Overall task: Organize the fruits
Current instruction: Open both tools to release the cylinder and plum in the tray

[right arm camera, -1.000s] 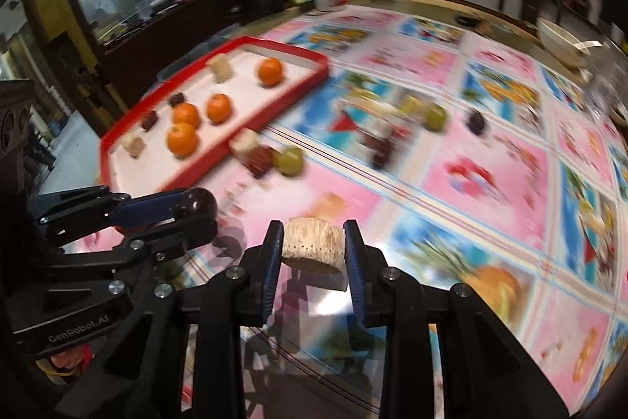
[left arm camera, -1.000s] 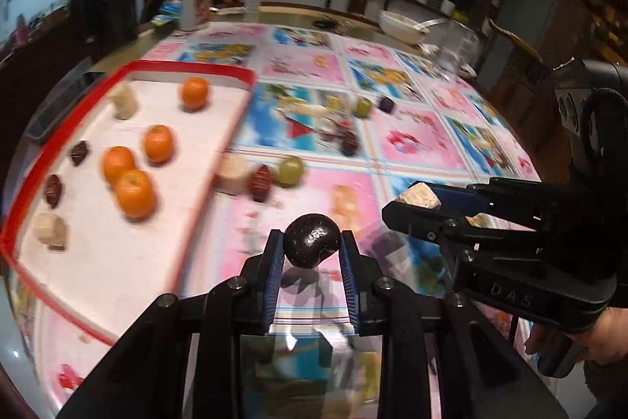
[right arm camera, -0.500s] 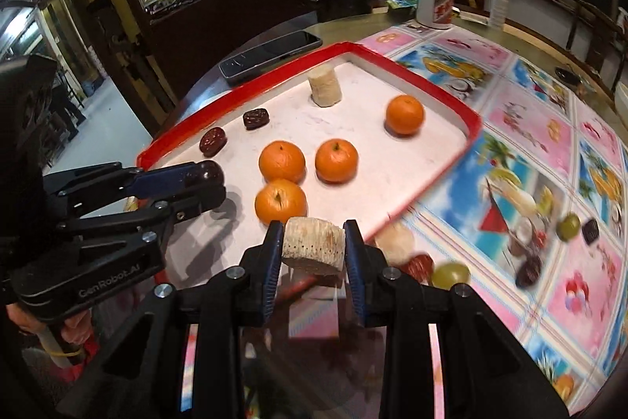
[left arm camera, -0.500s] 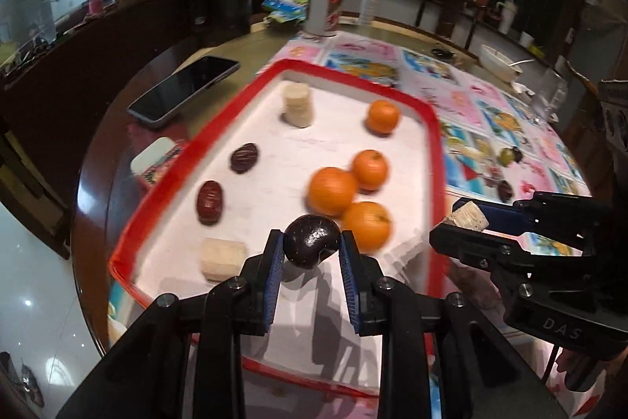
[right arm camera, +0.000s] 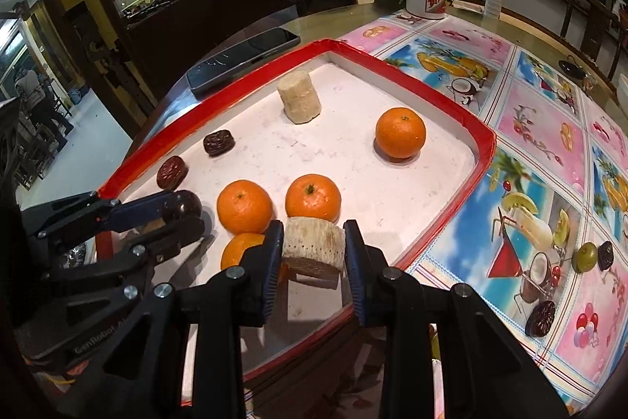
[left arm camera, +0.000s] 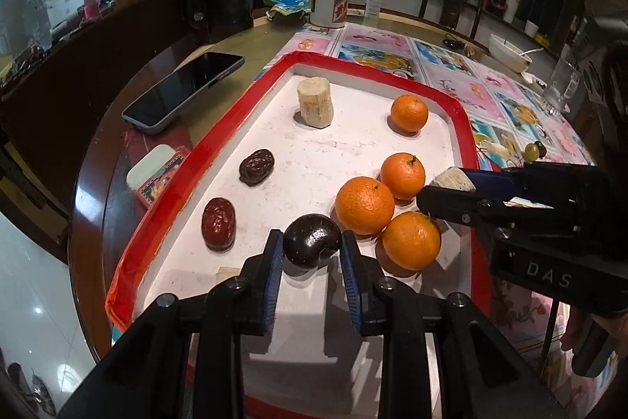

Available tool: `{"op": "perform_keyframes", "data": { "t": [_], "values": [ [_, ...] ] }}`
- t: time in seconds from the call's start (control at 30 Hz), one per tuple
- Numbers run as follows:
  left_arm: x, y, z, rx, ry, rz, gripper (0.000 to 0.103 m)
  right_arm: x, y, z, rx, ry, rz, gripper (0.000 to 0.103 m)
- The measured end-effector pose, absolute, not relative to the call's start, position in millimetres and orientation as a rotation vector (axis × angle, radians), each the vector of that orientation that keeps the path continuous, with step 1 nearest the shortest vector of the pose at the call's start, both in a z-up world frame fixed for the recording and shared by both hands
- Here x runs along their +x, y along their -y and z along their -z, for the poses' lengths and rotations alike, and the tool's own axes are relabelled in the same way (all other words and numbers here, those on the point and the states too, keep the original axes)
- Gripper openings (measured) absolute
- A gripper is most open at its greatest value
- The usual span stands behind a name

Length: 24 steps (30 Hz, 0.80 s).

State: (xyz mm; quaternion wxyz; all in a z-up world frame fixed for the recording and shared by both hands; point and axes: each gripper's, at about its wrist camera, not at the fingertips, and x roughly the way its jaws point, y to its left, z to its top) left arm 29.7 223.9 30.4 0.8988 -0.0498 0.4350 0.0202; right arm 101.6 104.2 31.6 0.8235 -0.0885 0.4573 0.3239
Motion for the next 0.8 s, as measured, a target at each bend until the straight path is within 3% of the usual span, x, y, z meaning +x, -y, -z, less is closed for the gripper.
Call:
{"op": "perform_keyframes", "data": {
  "t": [0.13,0.27,0.4,0.57,0.8],
  "values": [
    [35.0,-223.7,-22.8,-0.115,-0.945,-0.035,0.029,106.9,-104.4,-30.0,-0.177,-0.989,-0.686,0.034],
    [34.9,-221.5,-24.2,-0.108,-0.946,-0.034,0.032,112.5,-101.5,-28.6,-0.155,-1.002,-0.670,0.051],
    [32.6,-219.6,-27.6,-0.089,-0.934,-0.063,0.052,111.2,-101.5,-29.0,-0.157,-1.003,-0.666,0.052],
    [28.1,-220.2,-33.7,-0.096,-0.917,-0.080,0.068,106.8,-100.7,-36.4,-0.153,-0.988,-0.673,0.052],
    [20.2,-214.8,-39.0,-0.078,-0.915,-0.101,0.071,96.6,-96.0,-45.4,-0.152,-0.976,-0.682,0.052]
  ]
}}
